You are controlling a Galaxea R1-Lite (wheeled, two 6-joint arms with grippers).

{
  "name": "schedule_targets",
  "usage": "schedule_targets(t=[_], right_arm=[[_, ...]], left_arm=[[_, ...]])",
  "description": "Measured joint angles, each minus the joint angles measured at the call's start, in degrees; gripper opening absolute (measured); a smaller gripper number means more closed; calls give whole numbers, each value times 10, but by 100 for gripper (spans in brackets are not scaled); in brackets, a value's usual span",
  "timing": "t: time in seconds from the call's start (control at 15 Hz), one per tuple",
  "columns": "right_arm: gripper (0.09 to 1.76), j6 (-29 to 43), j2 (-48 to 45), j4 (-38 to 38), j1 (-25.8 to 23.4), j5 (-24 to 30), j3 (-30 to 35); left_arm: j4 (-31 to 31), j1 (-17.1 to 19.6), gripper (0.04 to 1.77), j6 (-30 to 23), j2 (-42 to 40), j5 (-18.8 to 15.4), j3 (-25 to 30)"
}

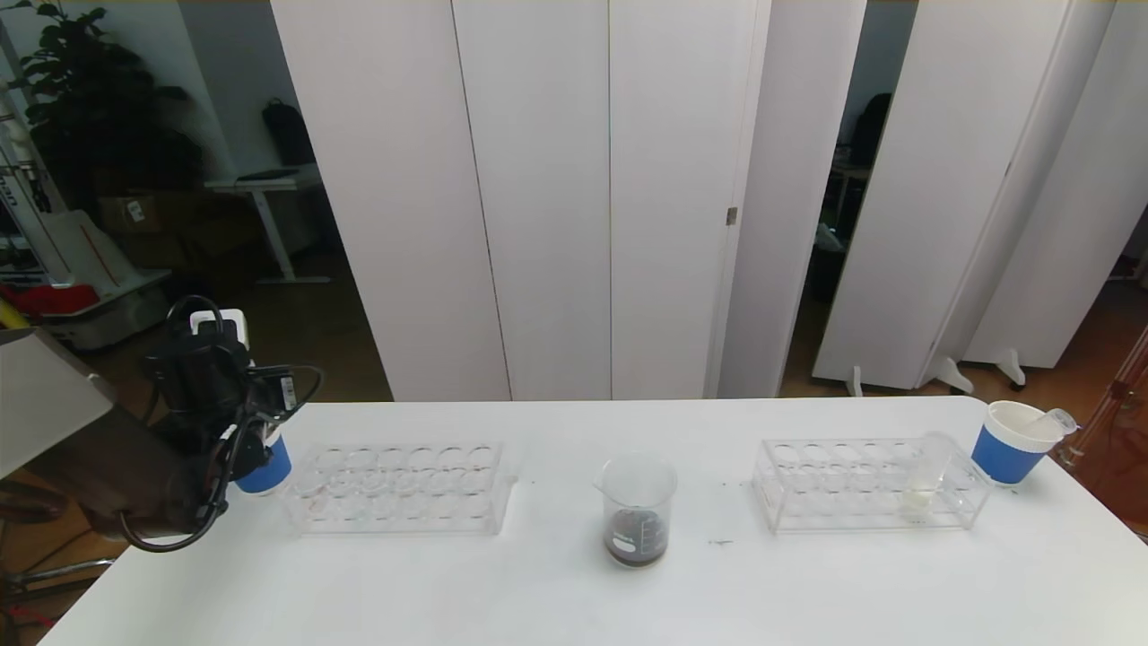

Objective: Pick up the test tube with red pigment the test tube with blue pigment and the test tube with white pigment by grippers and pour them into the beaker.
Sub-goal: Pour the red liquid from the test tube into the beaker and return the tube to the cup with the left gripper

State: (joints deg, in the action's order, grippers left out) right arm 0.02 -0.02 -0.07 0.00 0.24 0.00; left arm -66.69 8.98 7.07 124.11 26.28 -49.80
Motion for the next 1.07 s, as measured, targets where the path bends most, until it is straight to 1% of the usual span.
schedule_targets(t=[0.47, 0.87, 0.93, 1.0, 1.07], right_arm=[[175, 0, 0, 0, 0, 0, 0], [175, 0, 0, 0, 0, 0, 0], [175, 0, 0, 0, 0, 0, 0], [175, 0, 0, 0, 0, 0, 0], [175, 0, 0, 0, 0, 0, 0]], left_arm=[[2, 14, 59, -3, 6, 2, 14], [2, 14, 60, -8, 5, 1, 16], [2, 14, 73, -7, 5, 1, 16], [2, 15, 100, -7, 5, 1, 16], [2, 15, 140, -7, 4, 1, 16]])
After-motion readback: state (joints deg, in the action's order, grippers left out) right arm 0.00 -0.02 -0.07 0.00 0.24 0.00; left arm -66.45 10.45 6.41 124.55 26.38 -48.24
